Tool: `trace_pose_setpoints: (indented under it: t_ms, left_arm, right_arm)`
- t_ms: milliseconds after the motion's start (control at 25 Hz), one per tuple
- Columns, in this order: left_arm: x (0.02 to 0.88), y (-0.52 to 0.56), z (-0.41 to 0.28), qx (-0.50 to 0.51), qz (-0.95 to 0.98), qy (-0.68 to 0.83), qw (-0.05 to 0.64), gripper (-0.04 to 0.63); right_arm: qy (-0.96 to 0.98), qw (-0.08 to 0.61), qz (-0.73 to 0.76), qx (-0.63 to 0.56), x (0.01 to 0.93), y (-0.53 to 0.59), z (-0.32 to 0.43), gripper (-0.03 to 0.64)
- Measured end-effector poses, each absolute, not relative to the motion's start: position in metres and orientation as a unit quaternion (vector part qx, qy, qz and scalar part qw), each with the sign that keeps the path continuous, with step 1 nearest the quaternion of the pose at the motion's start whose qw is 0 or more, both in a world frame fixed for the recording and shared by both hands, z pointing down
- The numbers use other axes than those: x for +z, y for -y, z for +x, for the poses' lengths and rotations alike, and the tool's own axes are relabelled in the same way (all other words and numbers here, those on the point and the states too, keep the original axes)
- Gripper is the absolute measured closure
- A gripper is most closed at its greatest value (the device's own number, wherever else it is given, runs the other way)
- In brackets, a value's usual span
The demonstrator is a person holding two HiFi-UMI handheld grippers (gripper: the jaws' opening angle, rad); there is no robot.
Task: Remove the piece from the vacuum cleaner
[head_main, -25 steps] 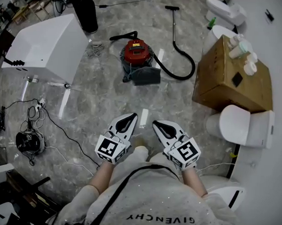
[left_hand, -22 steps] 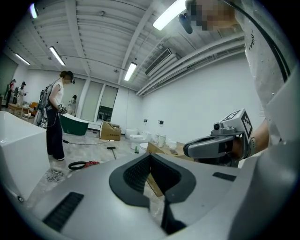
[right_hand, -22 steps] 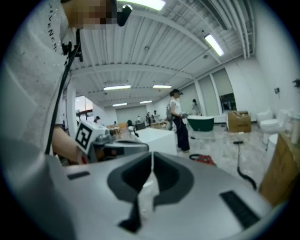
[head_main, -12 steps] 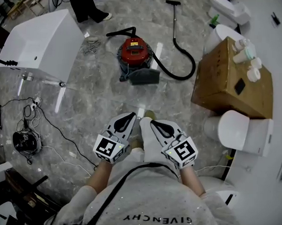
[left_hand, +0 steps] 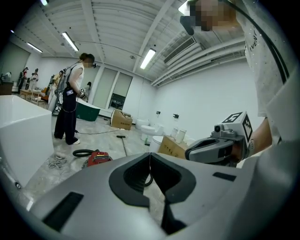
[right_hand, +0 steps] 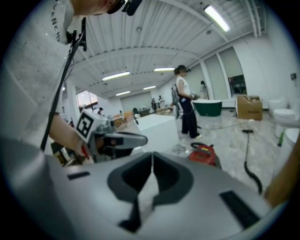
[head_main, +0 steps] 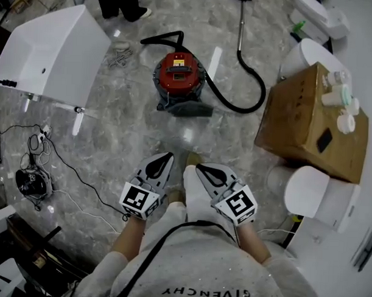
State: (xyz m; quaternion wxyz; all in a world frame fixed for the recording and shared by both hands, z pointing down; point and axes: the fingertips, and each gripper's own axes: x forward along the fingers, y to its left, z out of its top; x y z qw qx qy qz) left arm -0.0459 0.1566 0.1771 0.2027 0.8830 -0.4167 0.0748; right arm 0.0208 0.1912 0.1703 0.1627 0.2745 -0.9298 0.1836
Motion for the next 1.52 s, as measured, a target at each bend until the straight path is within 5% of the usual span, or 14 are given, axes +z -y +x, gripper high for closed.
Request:
trace_pose_setpoints:
  t_ms: [1520]
  left_arm:
    - [0.474,0.025,-0.023,0.165,0.864,0.387,0.276,0.572]
  right_arm:
    - [0.913,0.275,0.213,0.212,0.452,-0.008,0.018,0.599]
